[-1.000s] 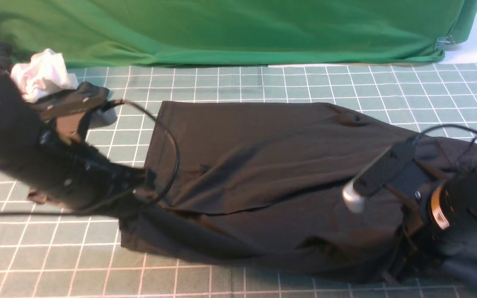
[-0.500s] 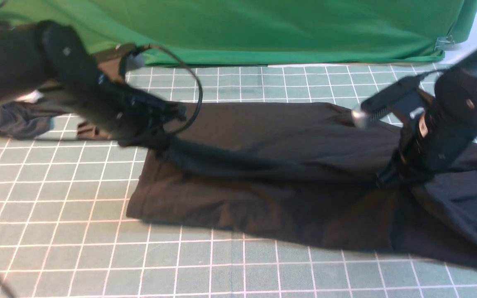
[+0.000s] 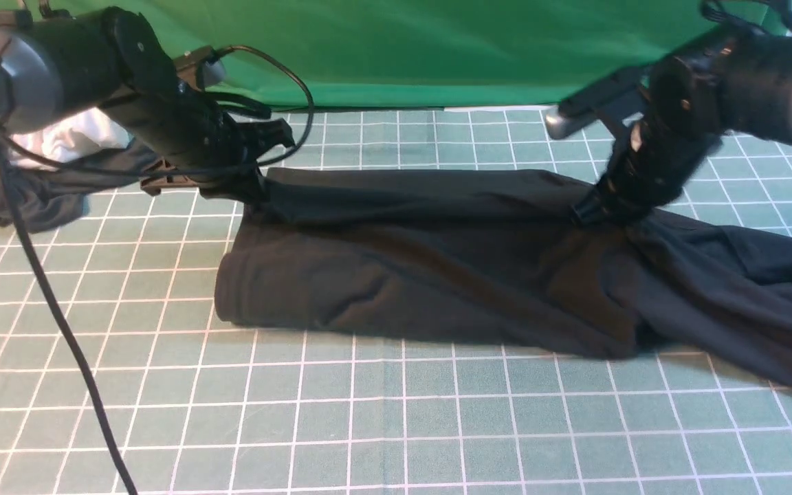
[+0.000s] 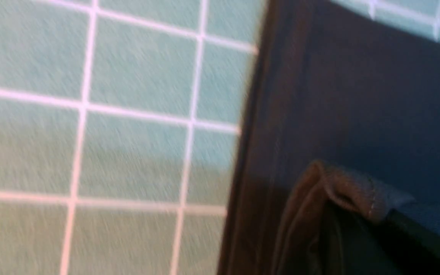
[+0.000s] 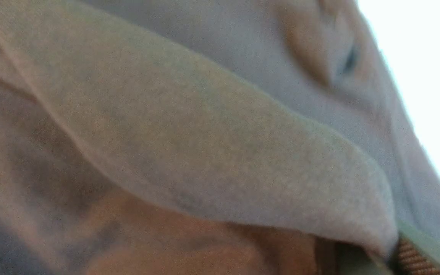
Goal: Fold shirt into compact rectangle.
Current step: 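Fold the black garment in half by bringing its near edge over to the far edge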
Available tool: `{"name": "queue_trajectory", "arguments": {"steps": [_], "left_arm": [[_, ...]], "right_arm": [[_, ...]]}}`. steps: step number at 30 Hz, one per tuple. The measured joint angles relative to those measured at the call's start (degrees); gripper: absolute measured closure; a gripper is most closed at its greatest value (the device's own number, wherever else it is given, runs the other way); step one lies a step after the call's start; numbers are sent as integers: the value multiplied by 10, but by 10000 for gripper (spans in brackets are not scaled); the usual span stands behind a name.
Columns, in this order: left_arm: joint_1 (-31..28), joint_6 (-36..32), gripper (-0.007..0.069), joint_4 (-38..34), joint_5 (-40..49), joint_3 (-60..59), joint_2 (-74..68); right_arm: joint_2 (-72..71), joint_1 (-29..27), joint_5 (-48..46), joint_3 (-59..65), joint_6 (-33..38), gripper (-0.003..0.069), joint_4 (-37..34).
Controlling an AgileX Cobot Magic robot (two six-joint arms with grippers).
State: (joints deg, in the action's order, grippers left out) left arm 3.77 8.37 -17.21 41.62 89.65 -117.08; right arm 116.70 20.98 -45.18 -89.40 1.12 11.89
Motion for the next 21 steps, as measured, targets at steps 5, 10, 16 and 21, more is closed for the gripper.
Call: {"name": "queue_trajectory", "arguments": {"steps": [5,10,16,21], "left_arm": [[-1,4,610,-17,-49,3,-26],[-1,5,583,-28,-103,3,-43],[-9,33,413,-28,-163,34,-44],[-26,41,256,-28,-126,100,-43]], "right_arm": [[52,0,5,-56,4,585,25],[69,-1,31,-63,4,474,64],[70,-3,66,-83,-41,281,151],[64,-4,45,-123,-58,272,183]]}}
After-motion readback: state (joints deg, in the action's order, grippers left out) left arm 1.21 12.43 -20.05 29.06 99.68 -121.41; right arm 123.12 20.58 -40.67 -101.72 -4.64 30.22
